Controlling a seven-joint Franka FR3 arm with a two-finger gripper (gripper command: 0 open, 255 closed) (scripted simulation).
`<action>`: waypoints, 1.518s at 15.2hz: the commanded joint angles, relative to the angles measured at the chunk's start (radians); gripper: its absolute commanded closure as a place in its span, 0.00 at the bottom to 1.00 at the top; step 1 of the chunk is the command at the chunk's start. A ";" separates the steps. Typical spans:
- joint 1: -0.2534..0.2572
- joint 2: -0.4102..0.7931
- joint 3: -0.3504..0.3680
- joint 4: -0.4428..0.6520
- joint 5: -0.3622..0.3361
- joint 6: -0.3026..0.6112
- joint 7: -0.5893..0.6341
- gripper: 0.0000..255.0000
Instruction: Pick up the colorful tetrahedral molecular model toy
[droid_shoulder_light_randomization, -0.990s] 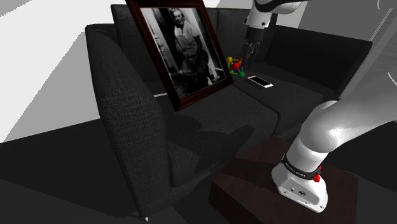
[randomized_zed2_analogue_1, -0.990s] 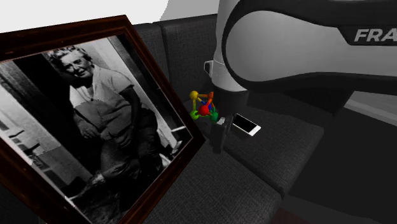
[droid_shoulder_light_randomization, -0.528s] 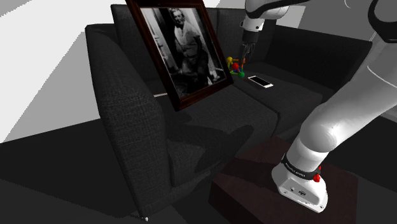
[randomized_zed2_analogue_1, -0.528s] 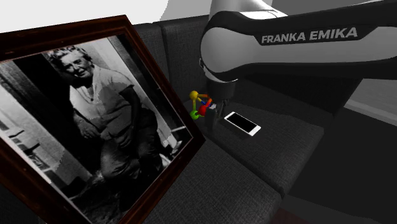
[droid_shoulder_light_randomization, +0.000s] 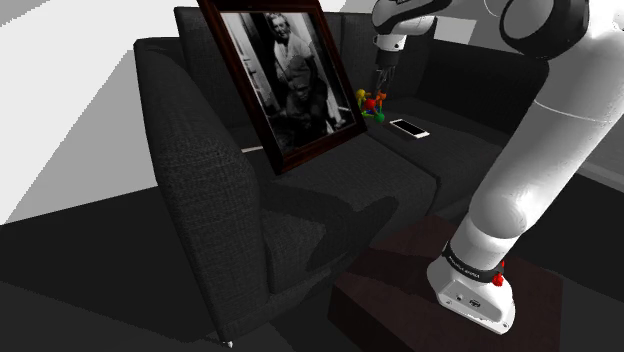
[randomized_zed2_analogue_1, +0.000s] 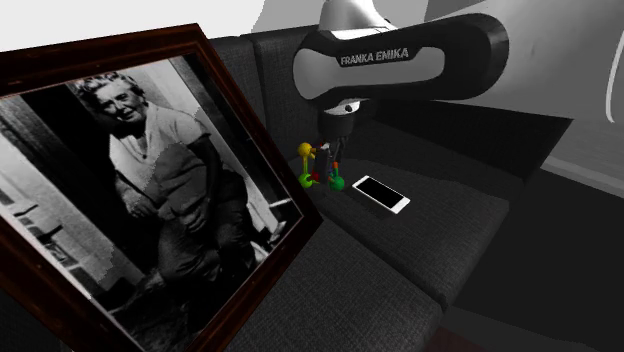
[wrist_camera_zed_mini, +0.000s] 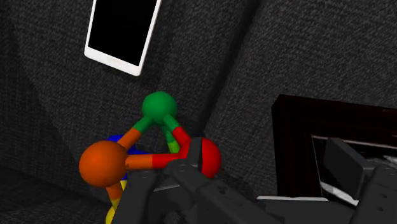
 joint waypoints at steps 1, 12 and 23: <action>-0.014 0.072 -0.014 0.071 0.025 0.005 -0.038 0.00; -0.189 0.541 -0.024 0.646 0.190 -0.088 -0.194 0.00; -0.181 0.550 -0.019 0.555 0.195 0.010 -0.201 1.00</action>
